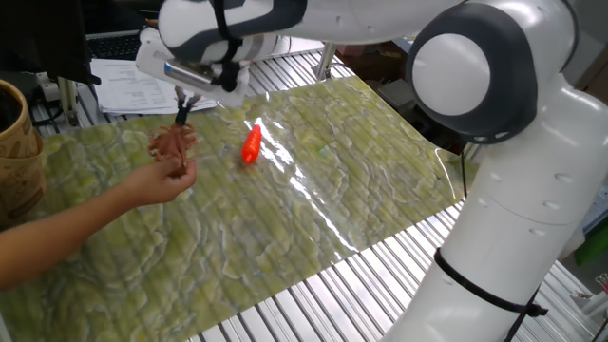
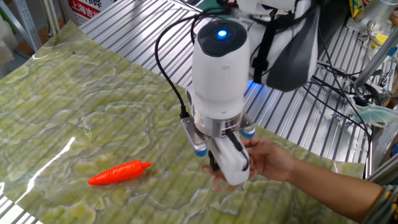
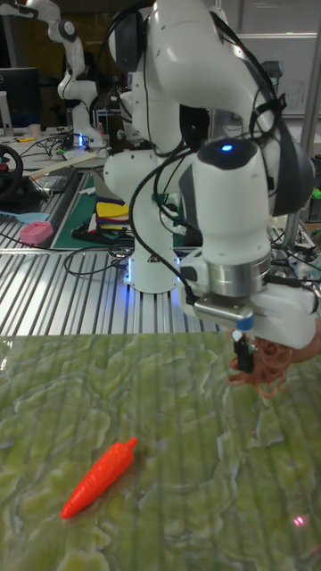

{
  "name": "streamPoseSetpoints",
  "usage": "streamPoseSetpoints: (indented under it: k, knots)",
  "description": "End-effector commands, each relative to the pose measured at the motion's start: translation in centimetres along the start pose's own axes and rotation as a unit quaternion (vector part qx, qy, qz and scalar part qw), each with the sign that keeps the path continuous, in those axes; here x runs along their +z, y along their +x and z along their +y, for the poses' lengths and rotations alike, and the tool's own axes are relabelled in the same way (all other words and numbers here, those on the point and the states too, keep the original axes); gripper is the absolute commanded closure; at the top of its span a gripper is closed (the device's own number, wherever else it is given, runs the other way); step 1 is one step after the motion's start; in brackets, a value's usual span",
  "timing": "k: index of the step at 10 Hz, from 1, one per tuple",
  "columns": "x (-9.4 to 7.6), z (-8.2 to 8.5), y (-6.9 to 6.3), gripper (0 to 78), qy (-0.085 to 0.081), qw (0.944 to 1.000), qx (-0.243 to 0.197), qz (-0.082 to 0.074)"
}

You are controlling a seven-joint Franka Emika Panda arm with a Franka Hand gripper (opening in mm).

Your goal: Receive something handed over by a human

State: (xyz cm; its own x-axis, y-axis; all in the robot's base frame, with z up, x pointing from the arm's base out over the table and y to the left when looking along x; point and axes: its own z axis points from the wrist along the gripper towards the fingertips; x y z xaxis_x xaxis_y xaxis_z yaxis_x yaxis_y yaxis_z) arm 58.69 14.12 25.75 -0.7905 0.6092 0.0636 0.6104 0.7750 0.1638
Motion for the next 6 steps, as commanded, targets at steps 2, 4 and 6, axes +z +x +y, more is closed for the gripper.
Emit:
streamPoseSetpoints:
  k: [2, 4, 6]
  knots:
    - [-2.0, -2.5, 0.8, 76.4, 0.063, 0.9954, -0.063, 0.036]
    - [-1.6, -3.7, 0.2, 76.4, 0.056, 0.9934, -0.092, 0.039]
    - [-1.5, -3.8, 0.1, 76.4, 0.052, 0.9956, -0.073, 0.028]
